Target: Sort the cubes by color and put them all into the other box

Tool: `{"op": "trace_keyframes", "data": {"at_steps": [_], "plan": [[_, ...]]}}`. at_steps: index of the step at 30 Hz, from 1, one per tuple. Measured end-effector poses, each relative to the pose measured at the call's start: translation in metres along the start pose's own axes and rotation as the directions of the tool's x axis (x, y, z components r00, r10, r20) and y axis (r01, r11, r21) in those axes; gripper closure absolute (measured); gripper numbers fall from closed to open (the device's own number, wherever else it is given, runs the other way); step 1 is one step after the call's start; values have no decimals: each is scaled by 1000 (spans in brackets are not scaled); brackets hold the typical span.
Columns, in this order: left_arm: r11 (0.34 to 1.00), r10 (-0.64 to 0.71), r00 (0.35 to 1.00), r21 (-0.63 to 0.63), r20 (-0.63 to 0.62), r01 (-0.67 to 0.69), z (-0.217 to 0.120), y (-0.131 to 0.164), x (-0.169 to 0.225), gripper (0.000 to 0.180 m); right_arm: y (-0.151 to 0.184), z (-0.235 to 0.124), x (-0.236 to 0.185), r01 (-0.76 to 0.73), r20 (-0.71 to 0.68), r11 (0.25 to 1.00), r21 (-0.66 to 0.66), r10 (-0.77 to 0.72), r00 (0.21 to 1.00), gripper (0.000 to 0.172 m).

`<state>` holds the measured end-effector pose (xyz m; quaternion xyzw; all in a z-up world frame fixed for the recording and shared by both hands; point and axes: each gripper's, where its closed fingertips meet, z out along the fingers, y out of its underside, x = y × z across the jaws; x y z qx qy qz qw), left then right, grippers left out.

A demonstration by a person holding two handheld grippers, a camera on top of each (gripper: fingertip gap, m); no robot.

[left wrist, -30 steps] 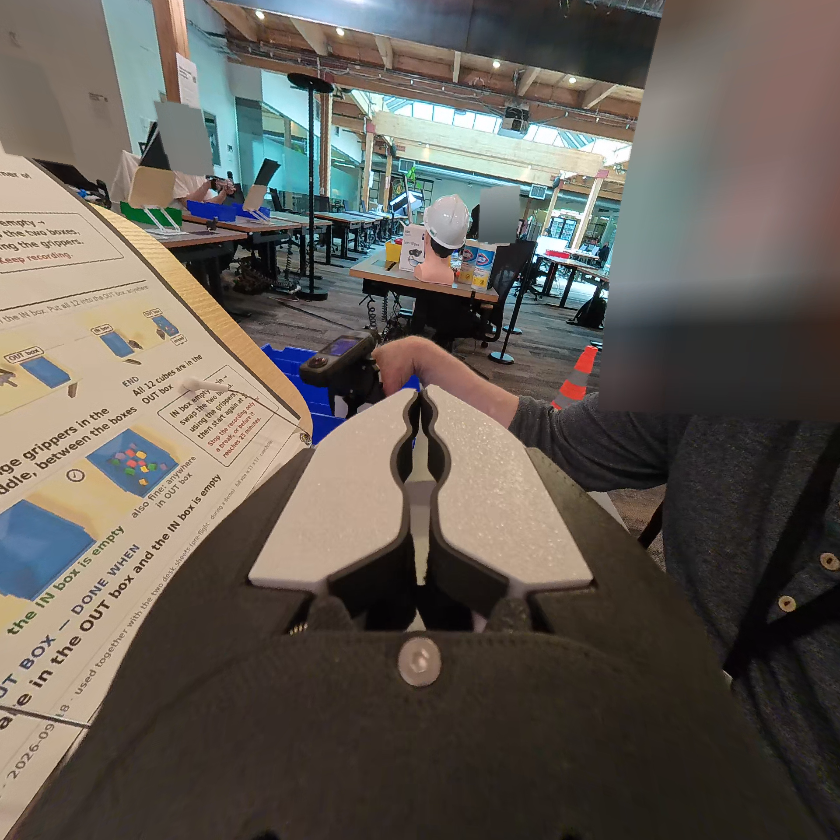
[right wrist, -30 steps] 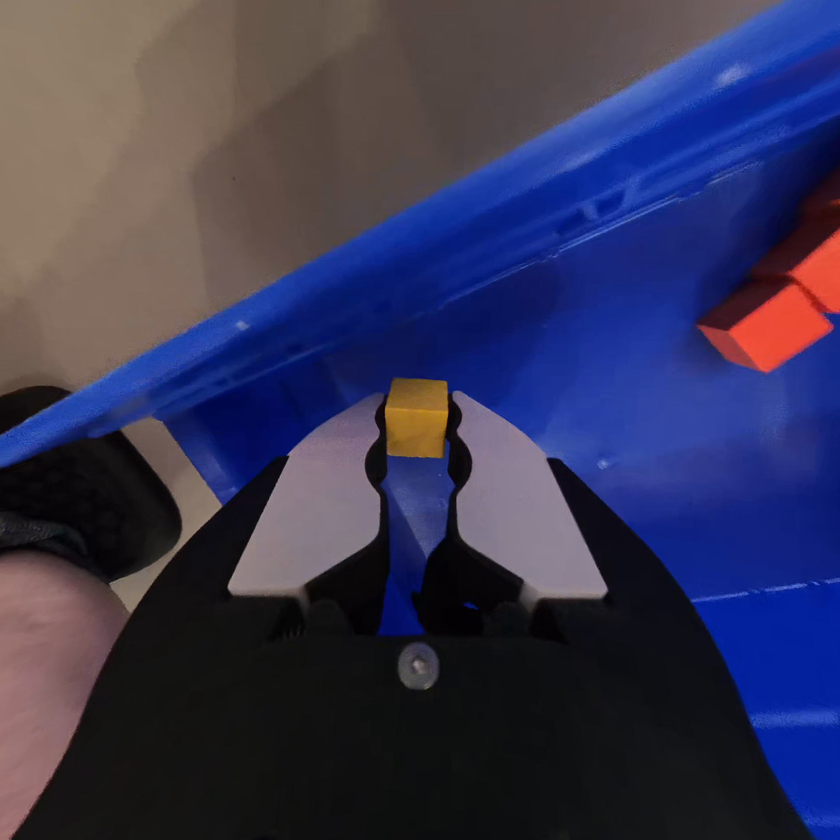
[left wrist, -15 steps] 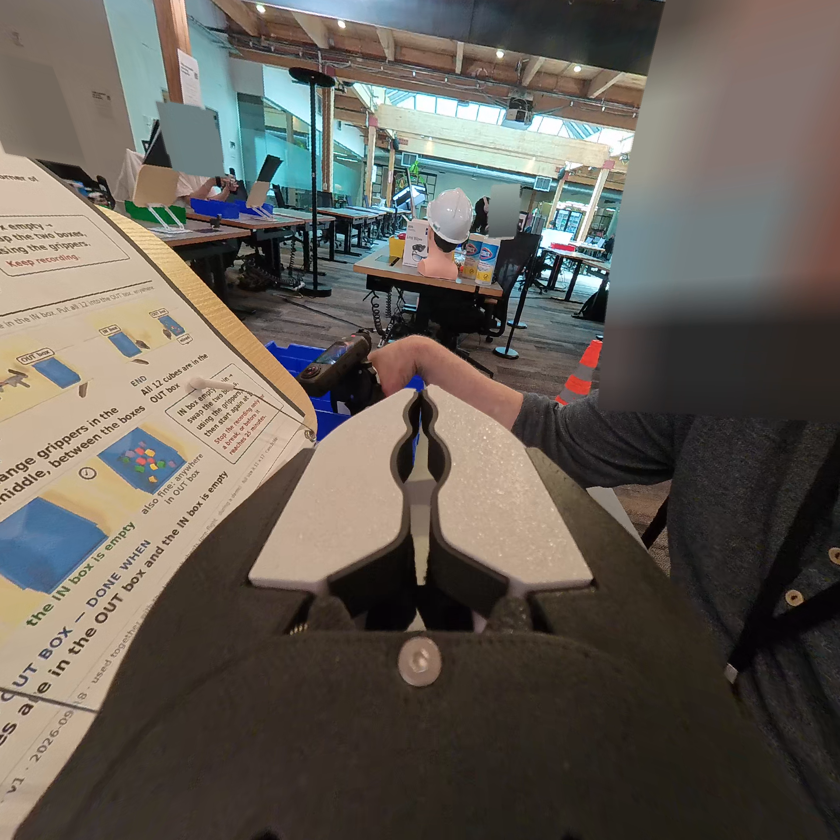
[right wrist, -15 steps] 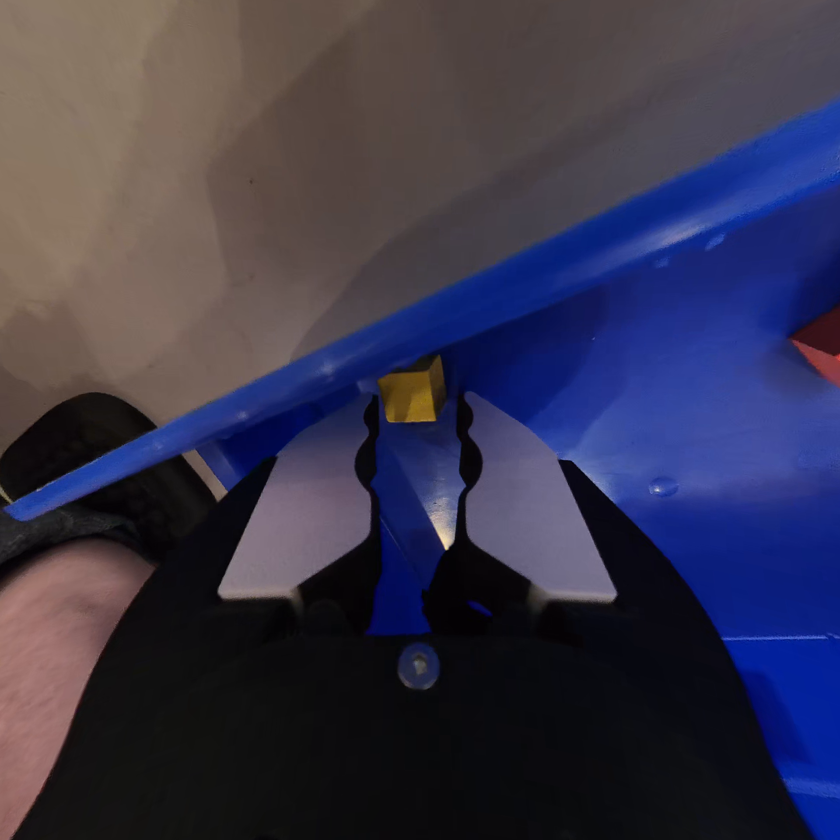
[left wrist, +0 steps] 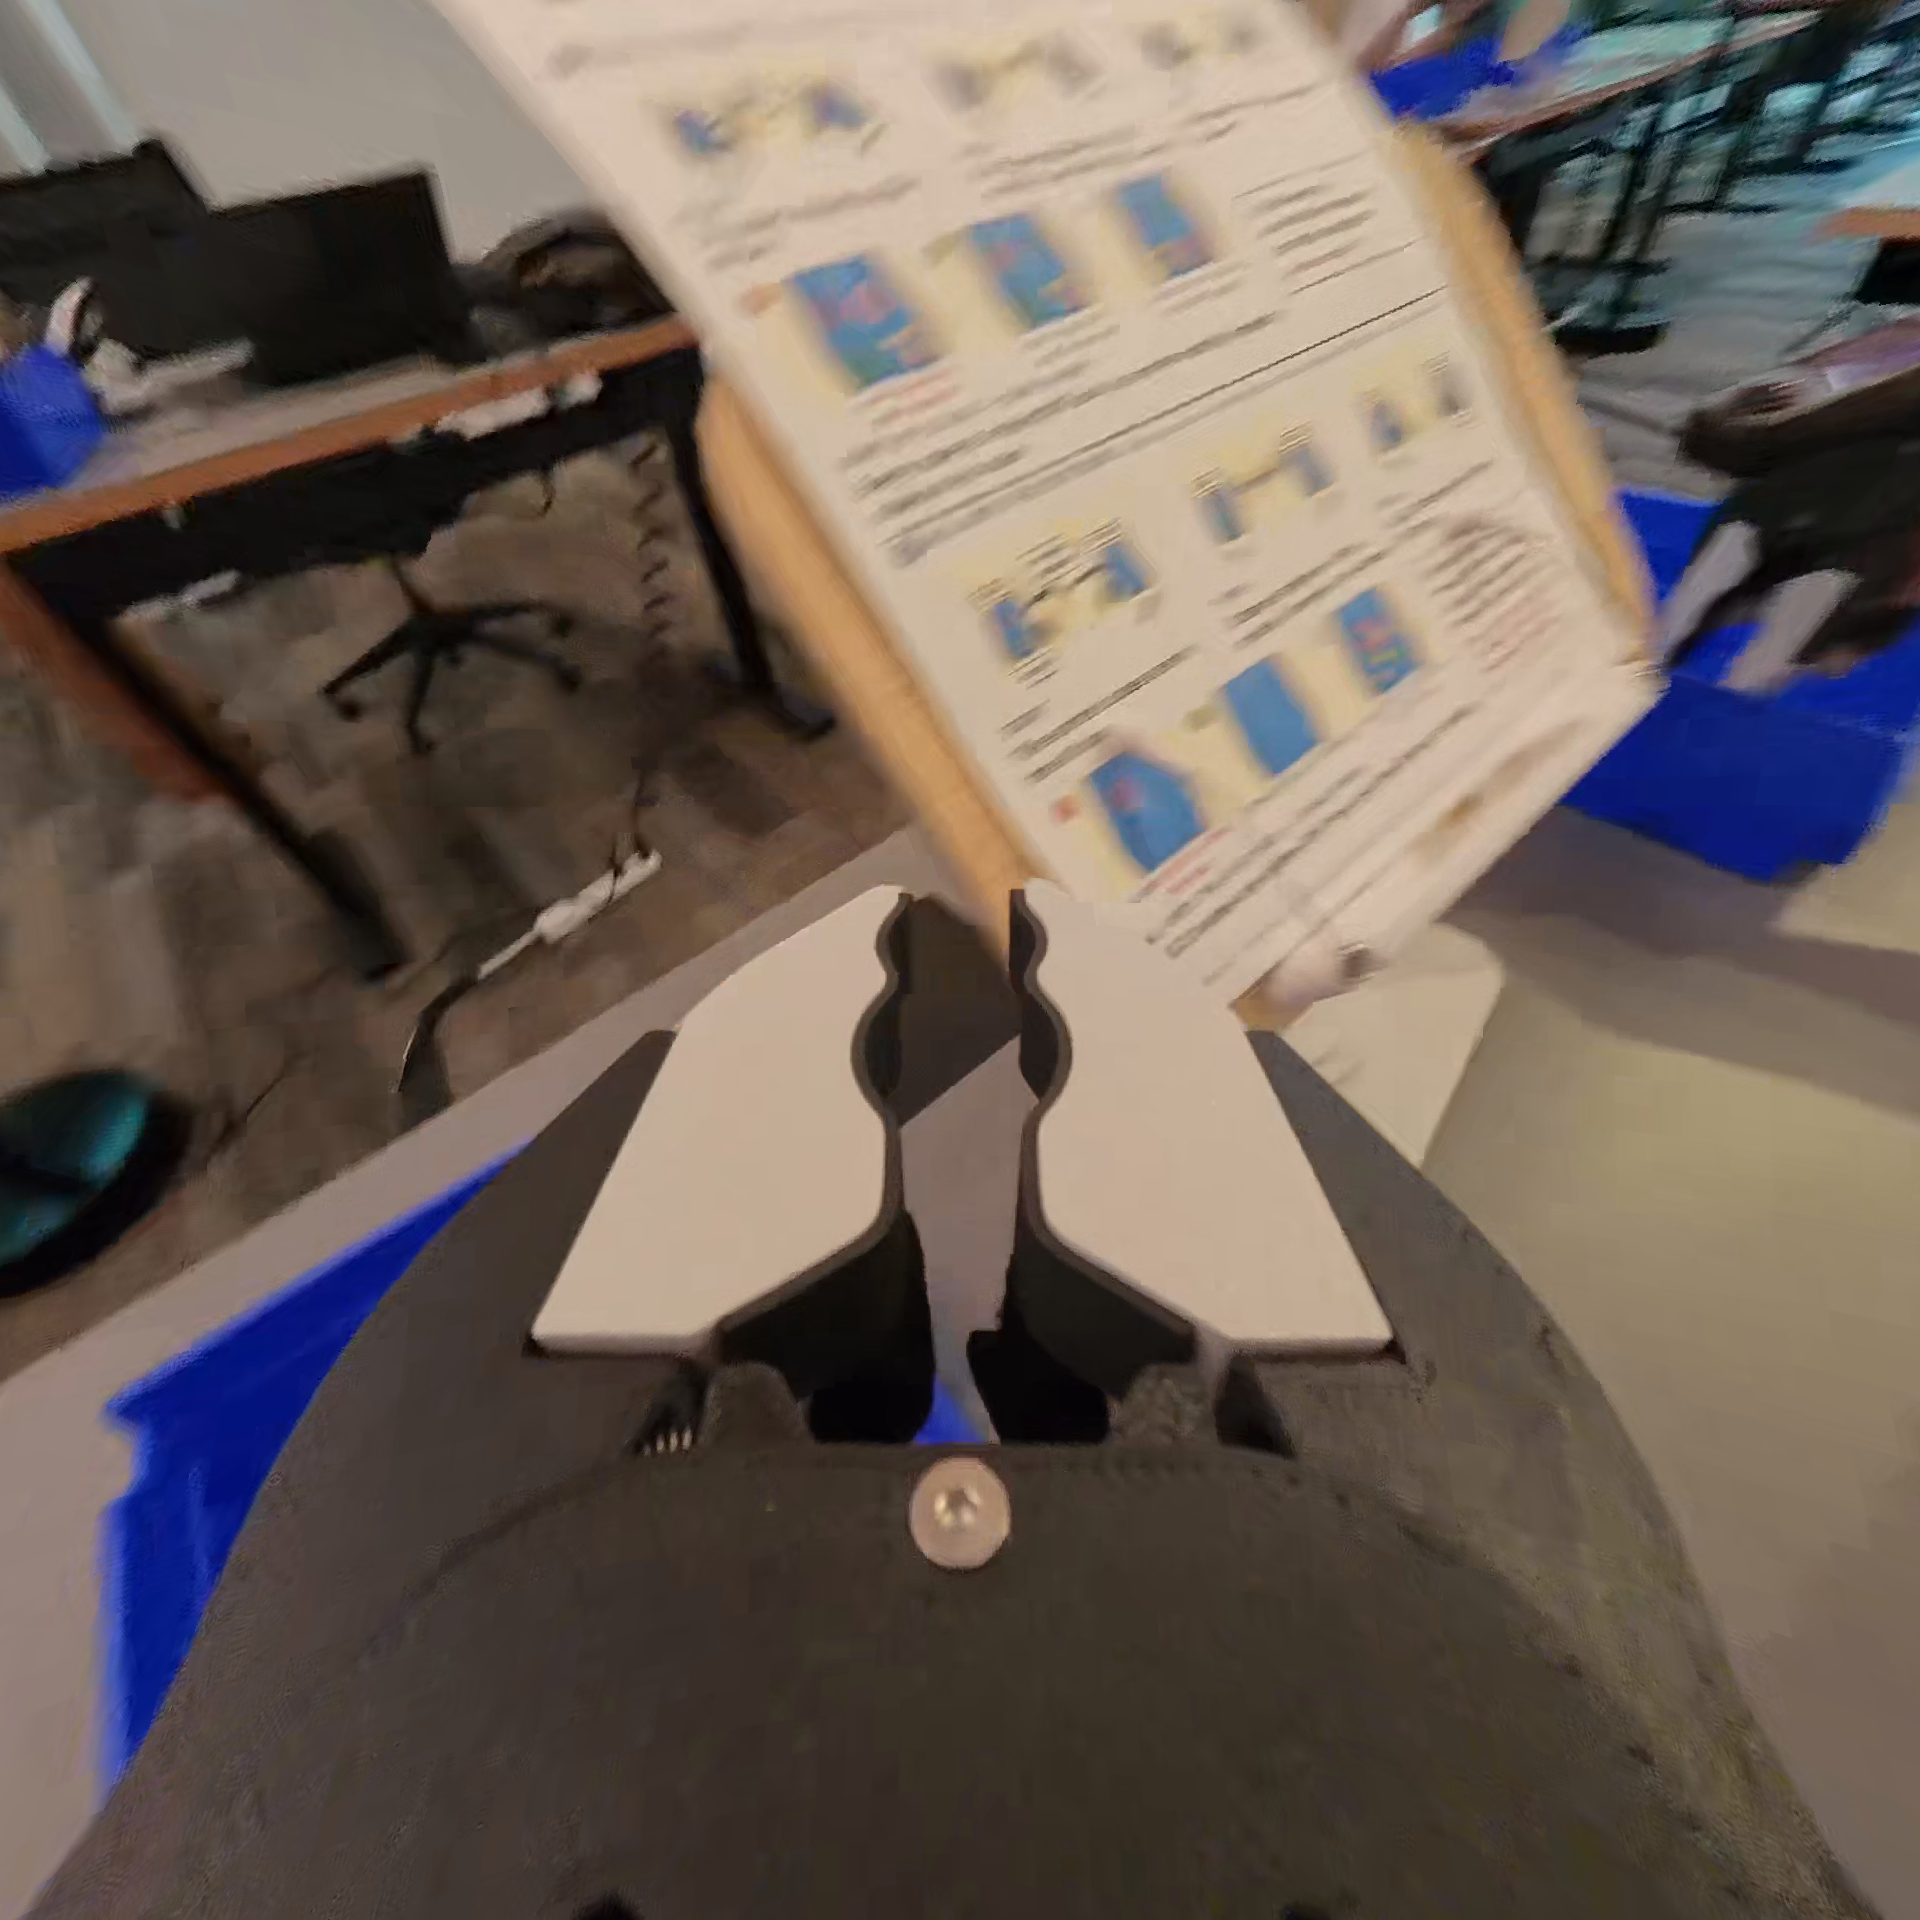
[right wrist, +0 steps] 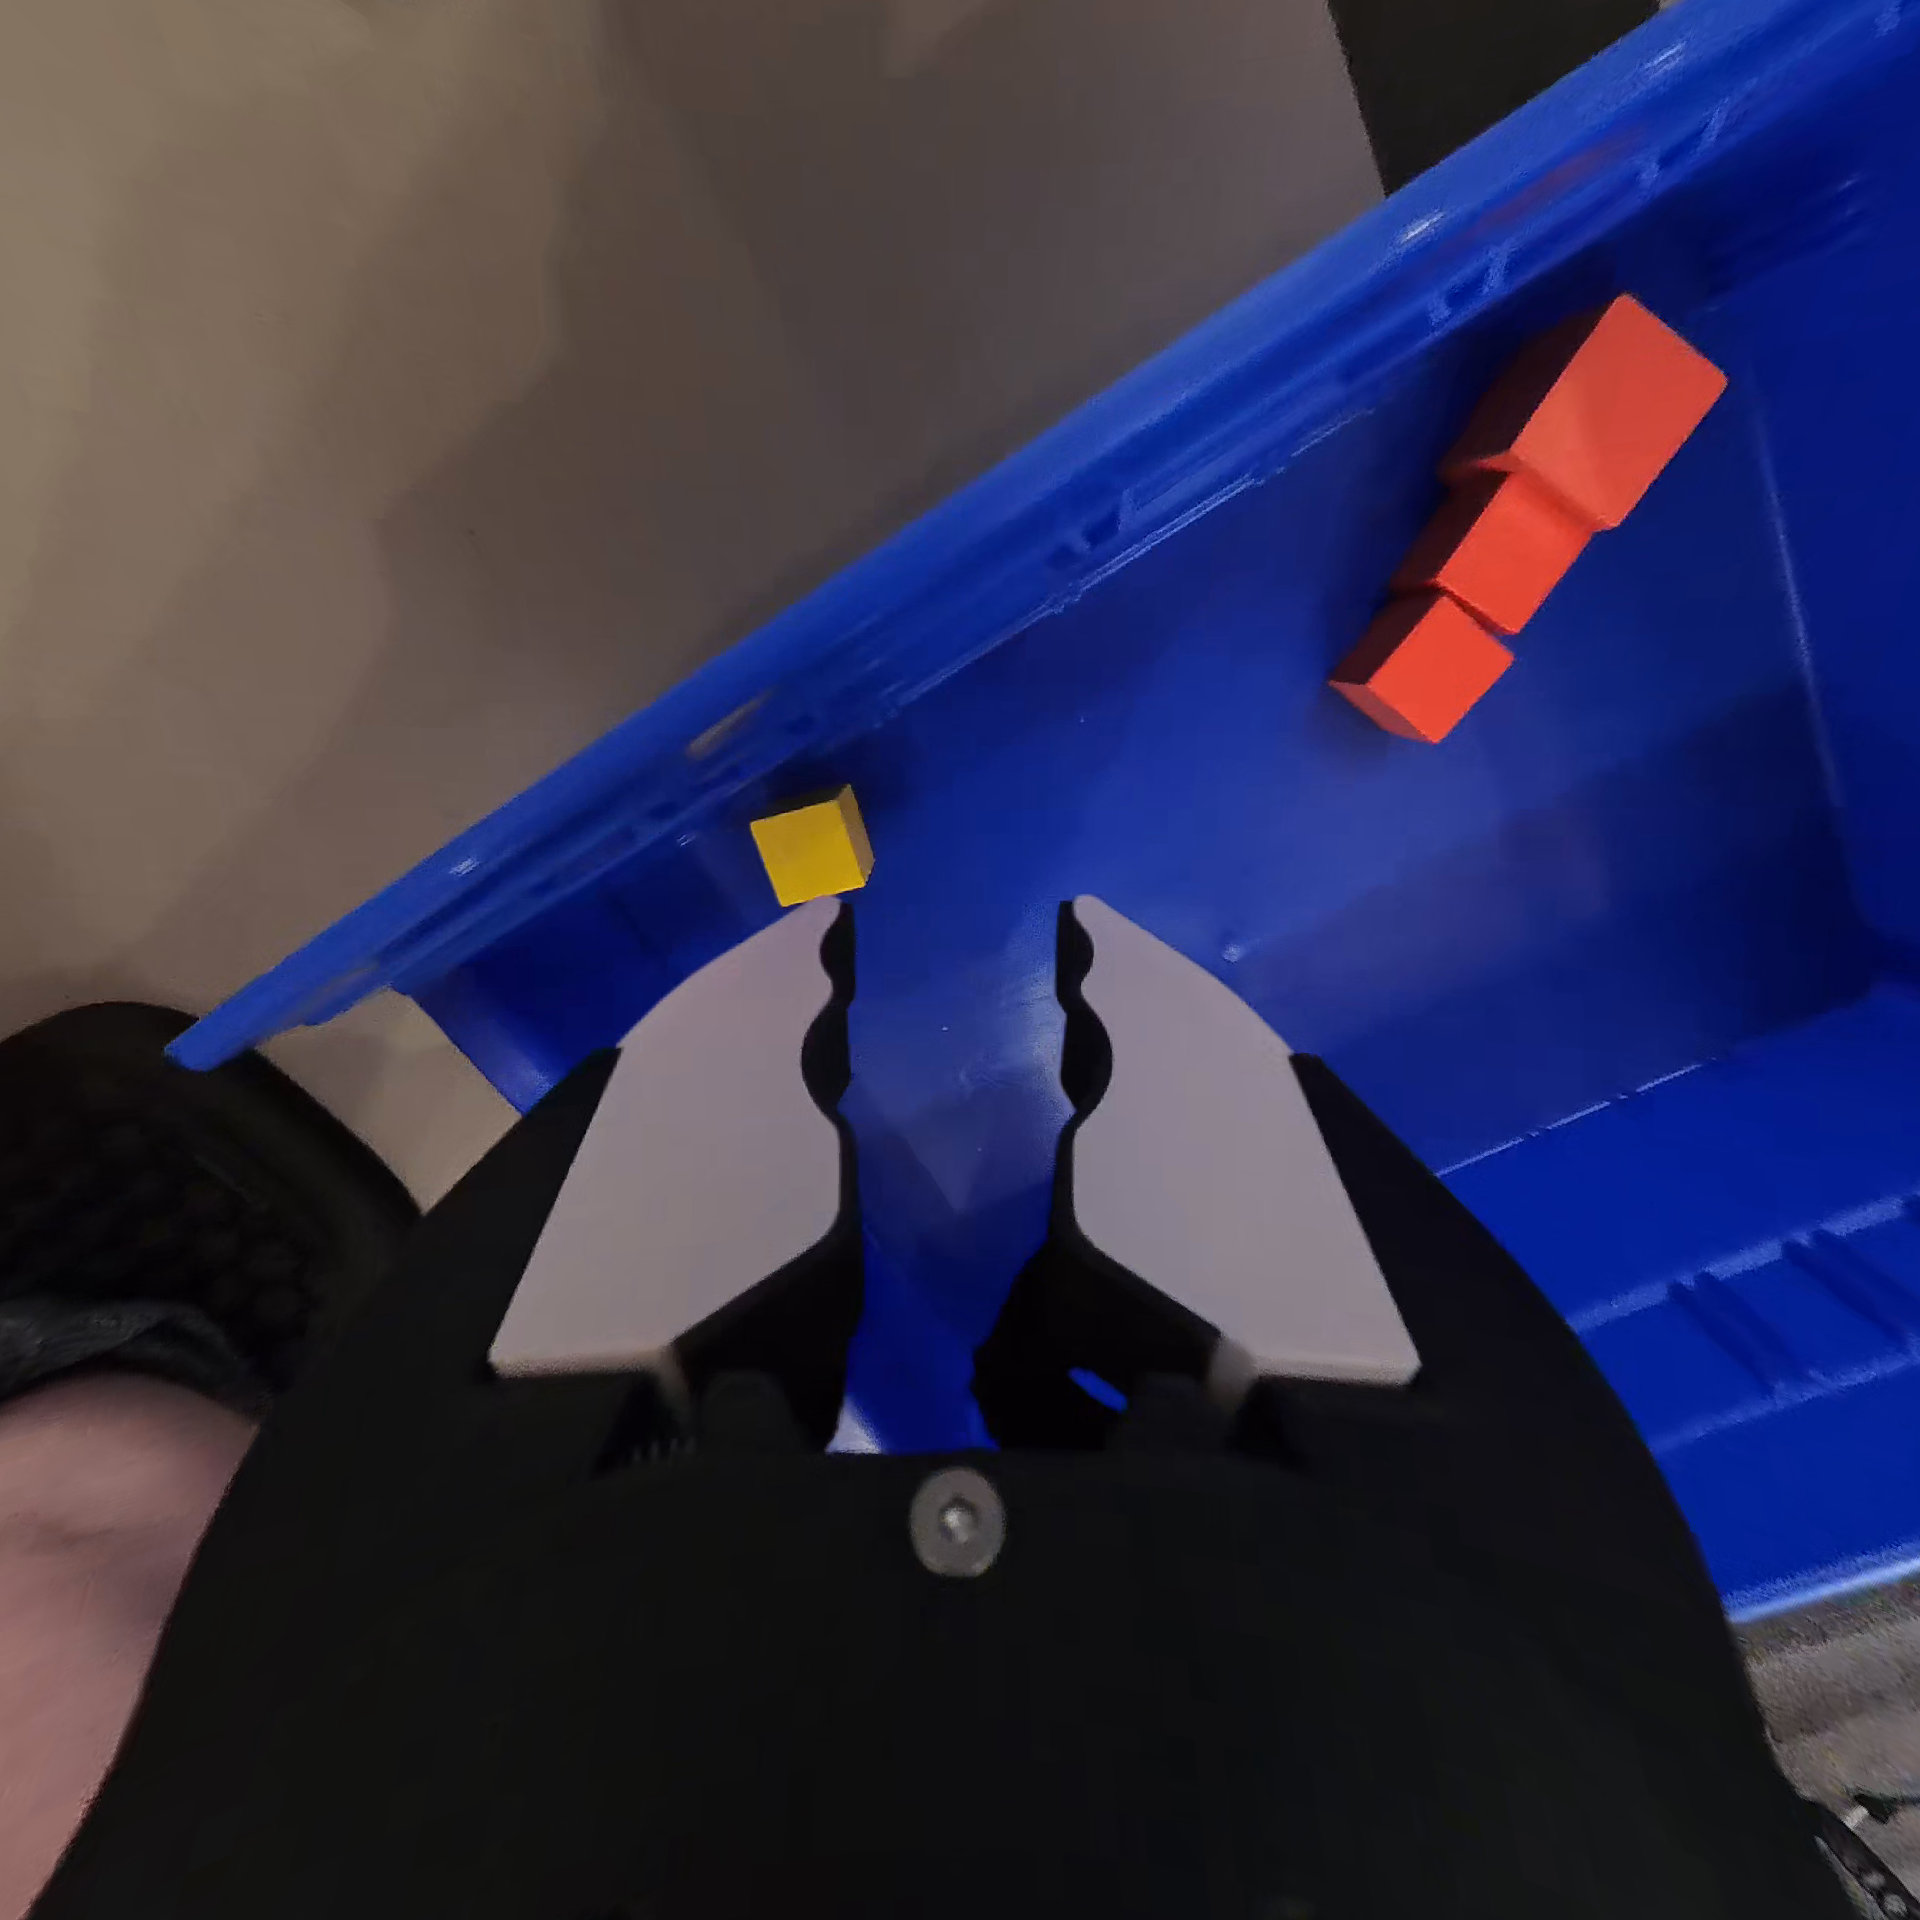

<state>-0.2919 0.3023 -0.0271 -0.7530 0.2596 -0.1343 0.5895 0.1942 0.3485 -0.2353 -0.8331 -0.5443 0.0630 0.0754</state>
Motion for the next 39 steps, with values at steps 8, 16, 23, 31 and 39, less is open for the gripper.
{"op": "trace_keyframes", "data": {"at_steps": [8,16,23,31,39], "plan": [[944,-148,961,-255,234,207,-2,102,-97,153,-8,-3,5,25,-74,999,-20,-26,997,138],[818,21,884,-516,468,254,11,201,-160,140,-17,-5,2,54,-90,998,-10,-55,994,141],[657,225,864,-725,451,207,12,247,-190,134,-23,-5,-2,79,-83,997,2,-78,993,142],[586,182,916,-787,358,191,21,276,-195,135,-25,-3,-3,84,-78,996,-1,-84,993,144],[610,117,929,-763,351,212,24,278,-194,147,-26,-2,-3,89,-76,996,-6,-89,993,145]]}}
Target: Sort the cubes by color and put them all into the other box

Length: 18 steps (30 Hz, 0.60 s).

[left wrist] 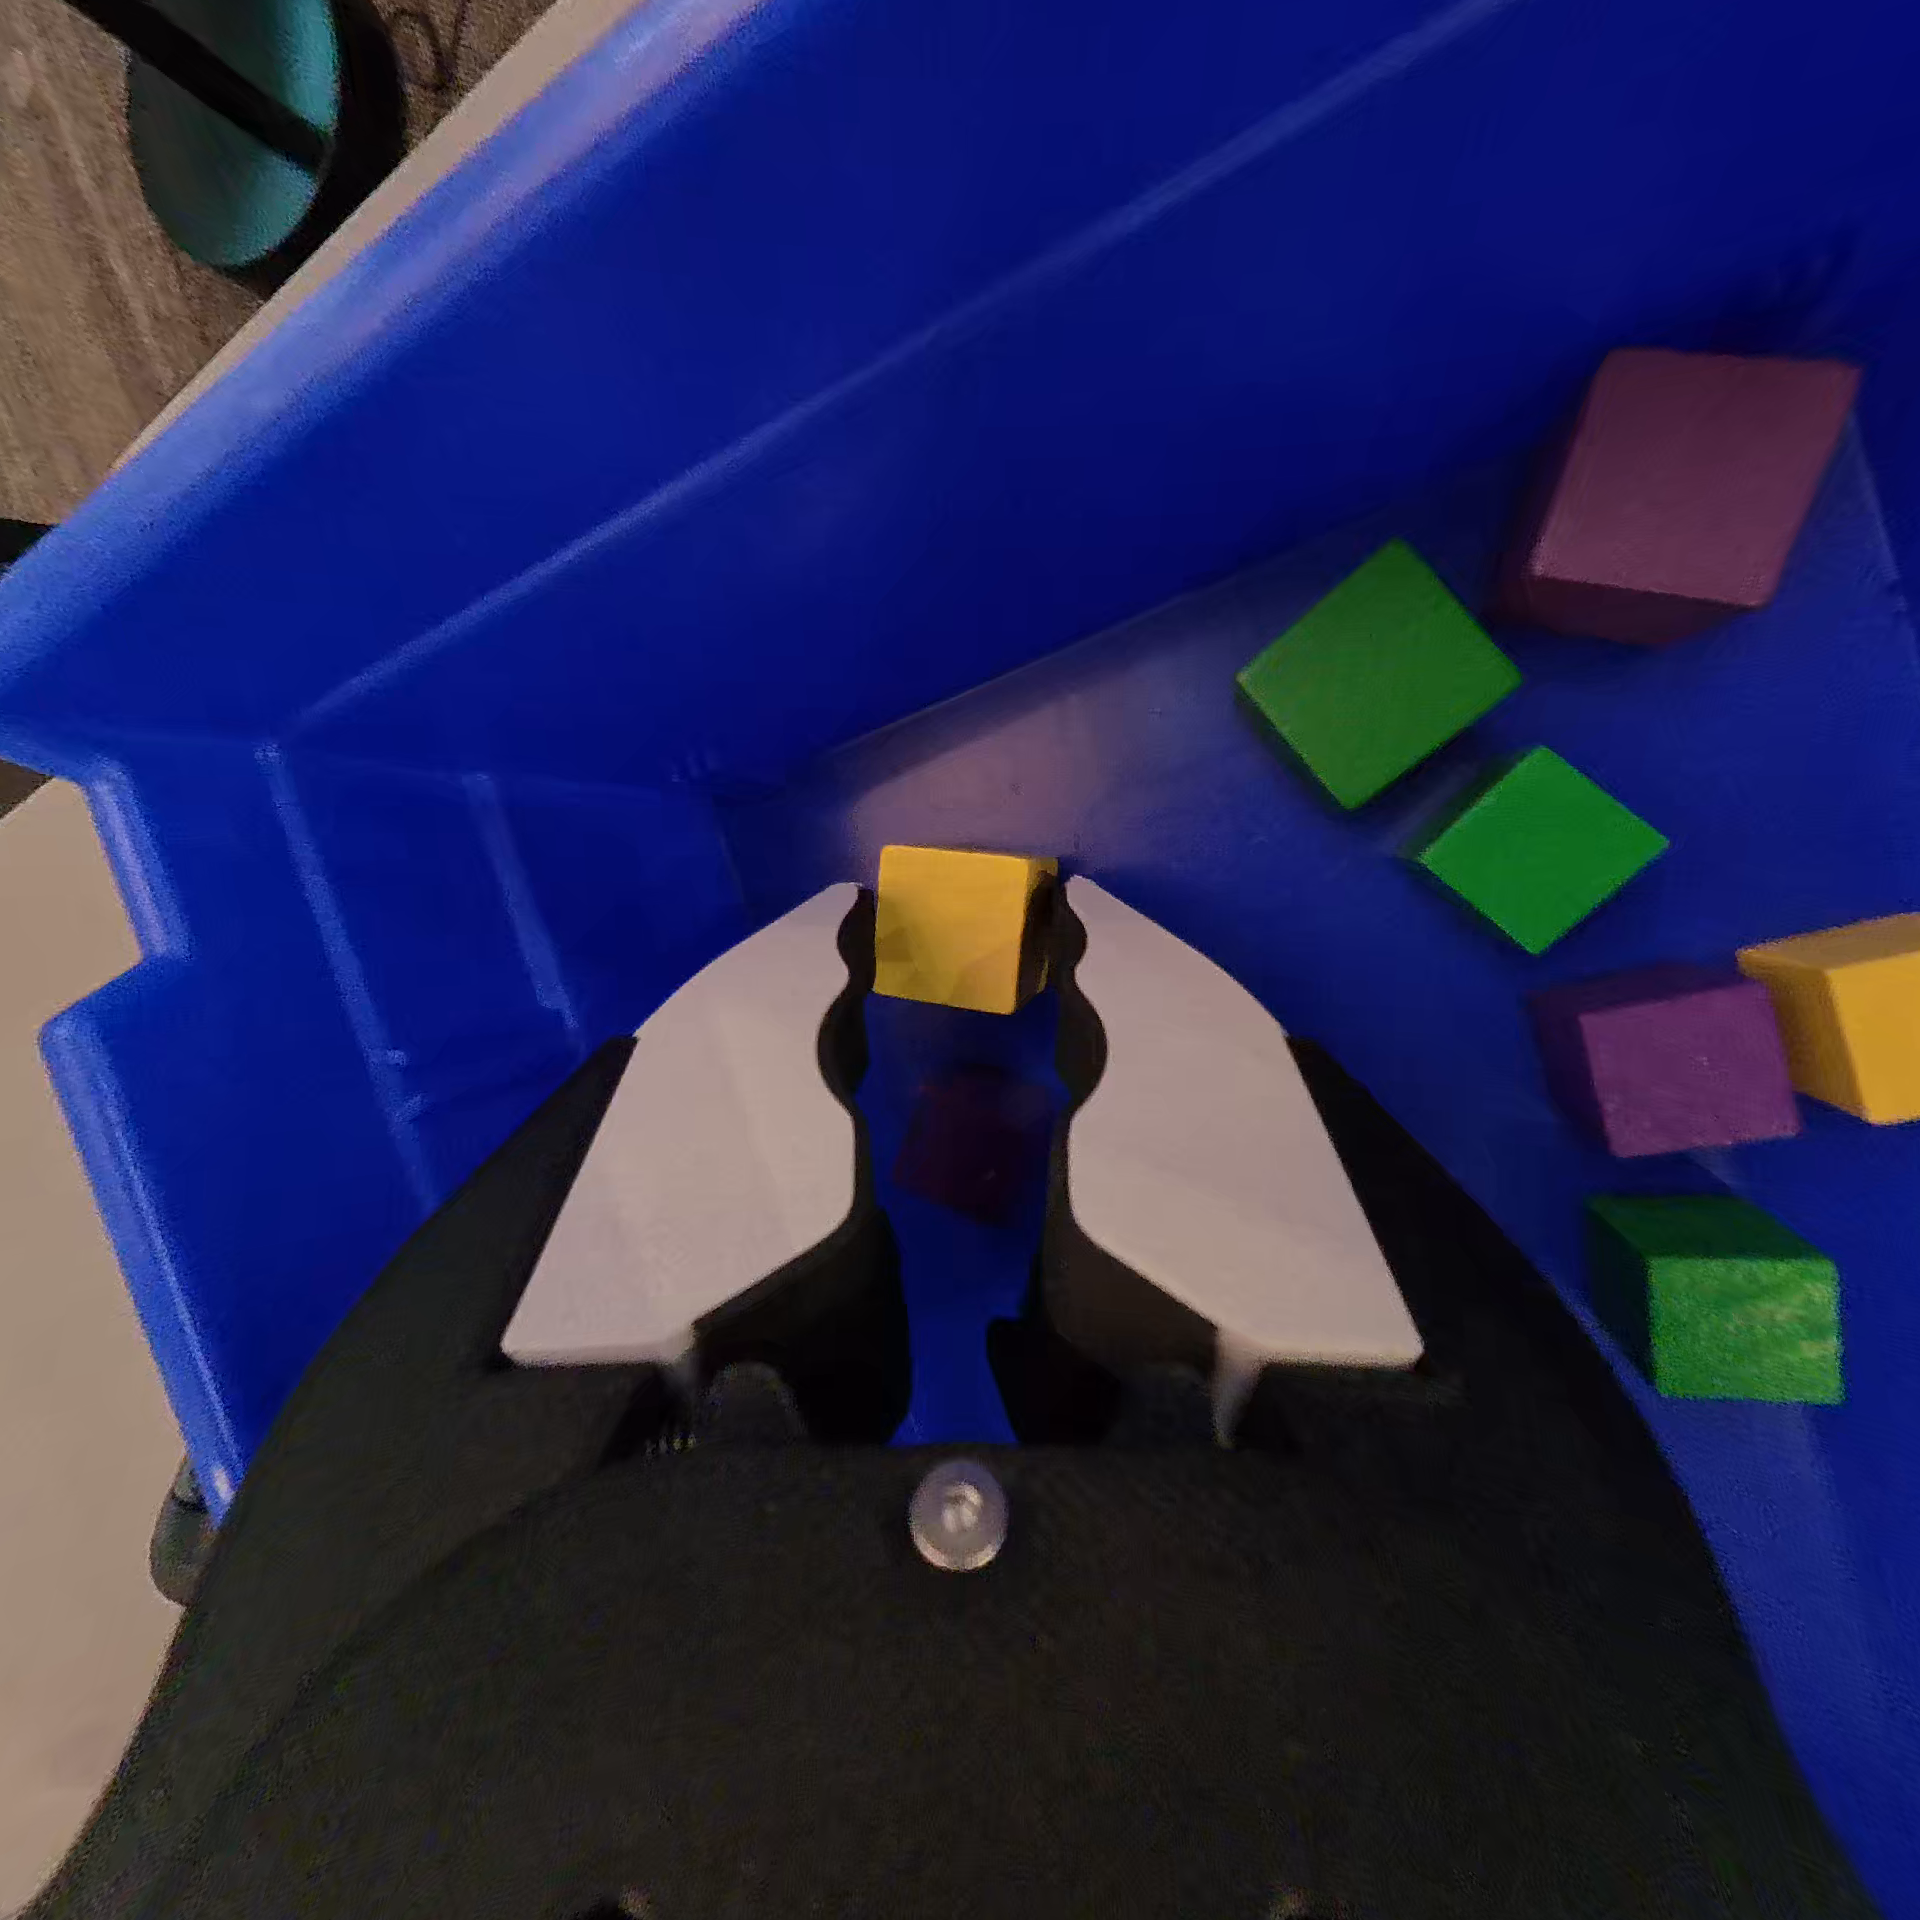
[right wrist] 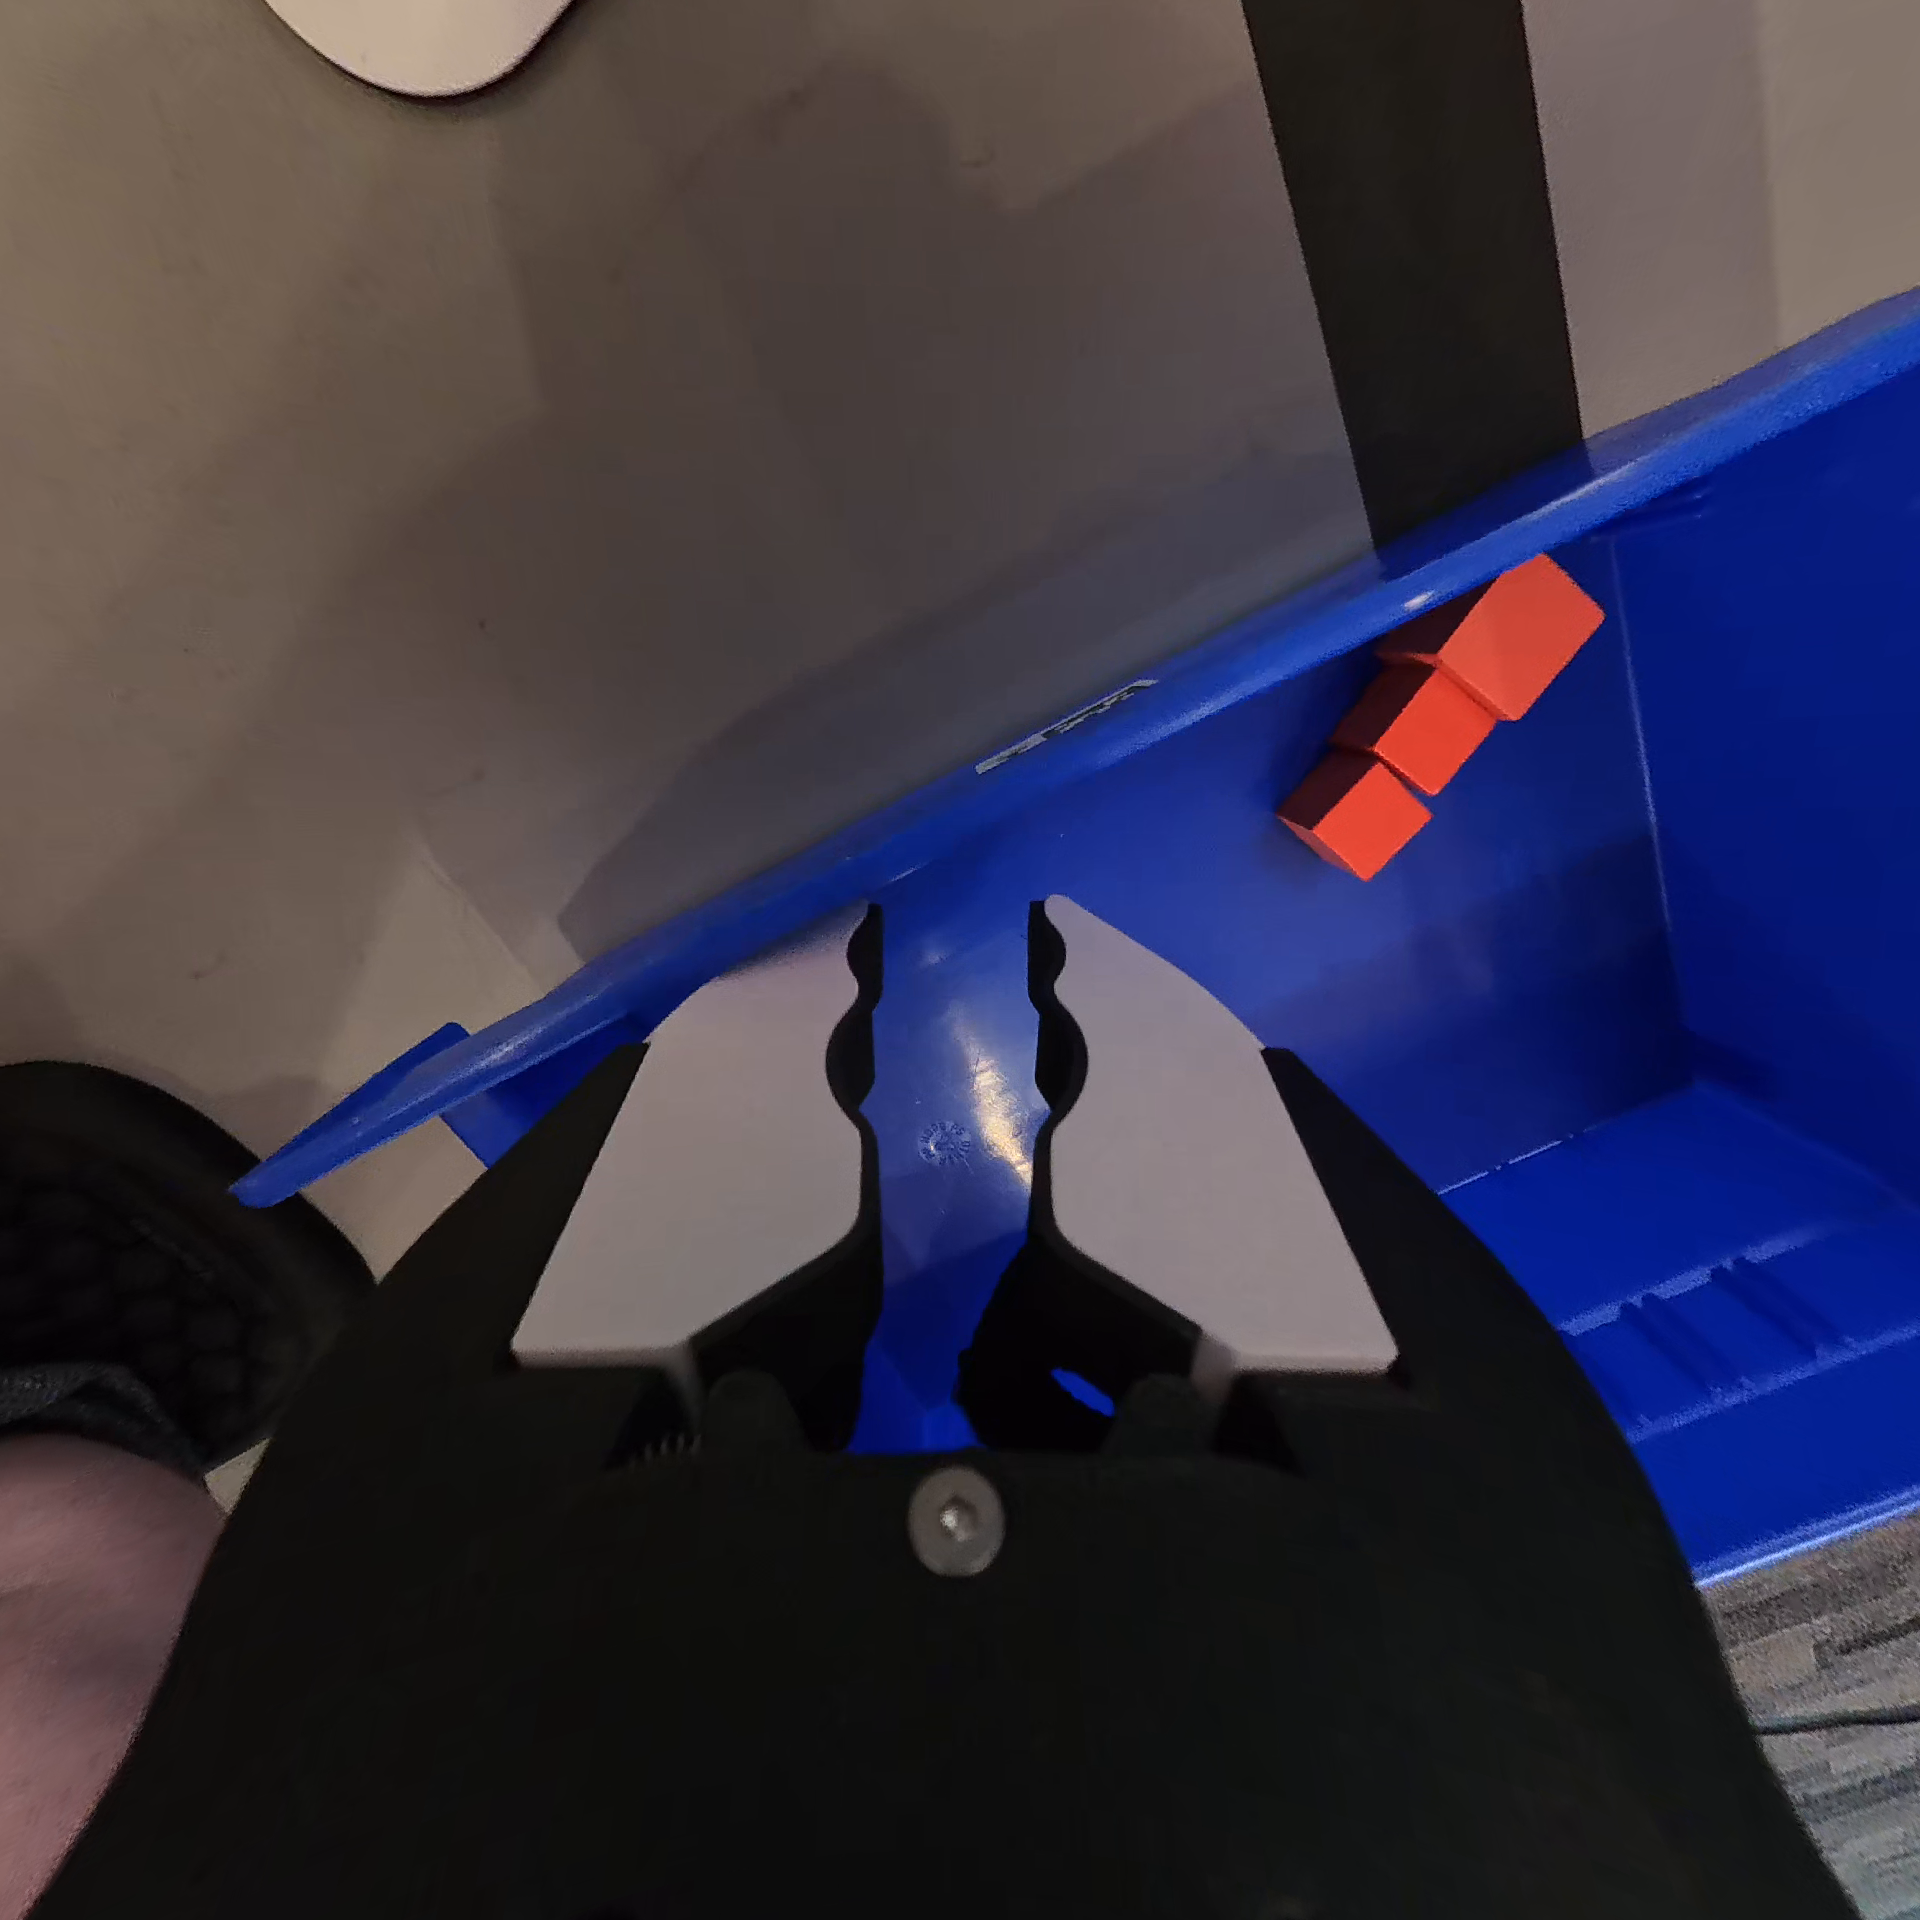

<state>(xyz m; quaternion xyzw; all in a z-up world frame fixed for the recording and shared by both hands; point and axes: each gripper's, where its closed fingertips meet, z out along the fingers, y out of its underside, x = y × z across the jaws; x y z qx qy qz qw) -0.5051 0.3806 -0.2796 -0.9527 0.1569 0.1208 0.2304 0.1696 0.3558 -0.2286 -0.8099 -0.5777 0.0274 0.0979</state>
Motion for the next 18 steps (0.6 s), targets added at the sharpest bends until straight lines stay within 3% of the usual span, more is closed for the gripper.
{"op": "trace_keyframes", "data": {"at_steps": [4,11,14,18], "plan": [[1000,-5,994,-10,-108,4,-9,4,18,151,-1,-3,1,2,-11,1000,9,-2,1000,145],[1000,-27,986,0,-163,28,-16,5,32,151,-4,-18,4,1,-45,998,64,2,999,146],[982,-94,978,142,-185,121,-47,-16,22,151,-11,-39,15,4,-142,992,128,15,990,147],[884,-109,951,410,-288,225,-126,-55,19,151,-27,-85,27,36,-303,960,277,51,952,149]]}}
